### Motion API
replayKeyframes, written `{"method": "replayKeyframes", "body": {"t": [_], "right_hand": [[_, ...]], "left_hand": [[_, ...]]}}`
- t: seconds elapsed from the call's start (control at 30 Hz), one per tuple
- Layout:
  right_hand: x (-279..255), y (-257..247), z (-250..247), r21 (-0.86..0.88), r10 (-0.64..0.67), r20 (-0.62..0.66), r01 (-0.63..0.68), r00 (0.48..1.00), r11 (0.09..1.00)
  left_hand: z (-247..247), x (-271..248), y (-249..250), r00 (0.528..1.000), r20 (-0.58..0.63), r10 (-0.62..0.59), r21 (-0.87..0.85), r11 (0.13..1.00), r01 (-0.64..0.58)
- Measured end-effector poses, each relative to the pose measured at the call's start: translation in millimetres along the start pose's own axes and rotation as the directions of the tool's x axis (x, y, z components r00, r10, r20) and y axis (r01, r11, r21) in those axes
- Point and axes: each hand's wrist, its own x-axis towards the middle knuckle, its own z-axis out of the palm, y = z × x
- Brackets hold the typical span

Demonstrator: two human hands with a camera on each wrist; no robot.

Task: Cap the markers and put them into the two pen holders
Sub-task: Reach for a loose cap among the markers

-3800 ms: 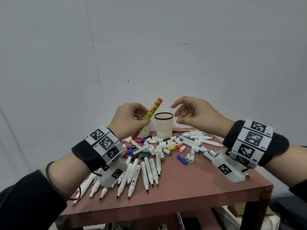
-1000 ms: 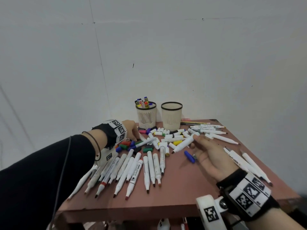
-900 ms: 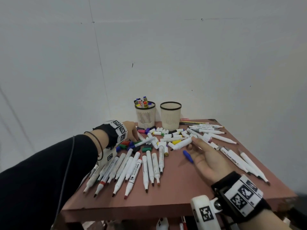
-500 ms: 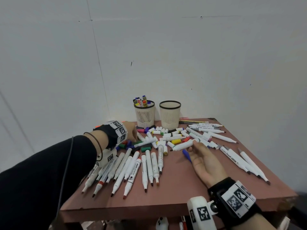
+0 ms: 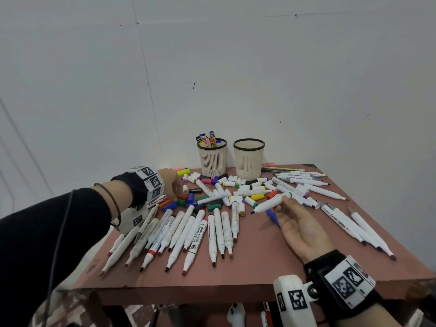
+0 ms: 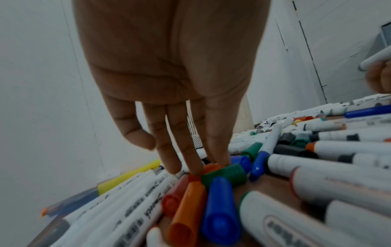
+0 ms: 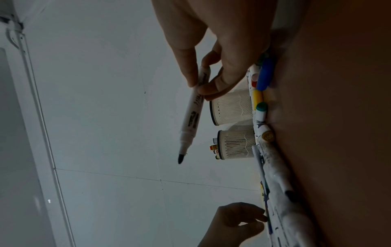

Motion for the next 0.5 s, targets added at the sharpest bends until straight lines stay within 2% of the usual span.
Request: {"method": "replayKeyframes", "body": {"t": [0.2, 0.37, 0.5], "right_hand": [[0, 0, 1, 0.003, -0.010, 0.009, 0.010, 1.000, 1.000], [2, 0, 0, 0.005, -0.021, 0.009, 0.021, 1.000, 1.000], [2, 0, 0, 0.011, -0.026, 0.009, 0.026, 1.000, 1.000]], "left_hand": [[4, 9, 4, 1.000, 0.029, 0.000, -0.001, 1.000, 0.000], [2, 15, 14, 0.994, 0.108, 0.011, 0.018, 1.000, -0.013], [1, 15, 16, 0.997, 0.080, 0.004, 0.006, 1.000, -0.004]]}}
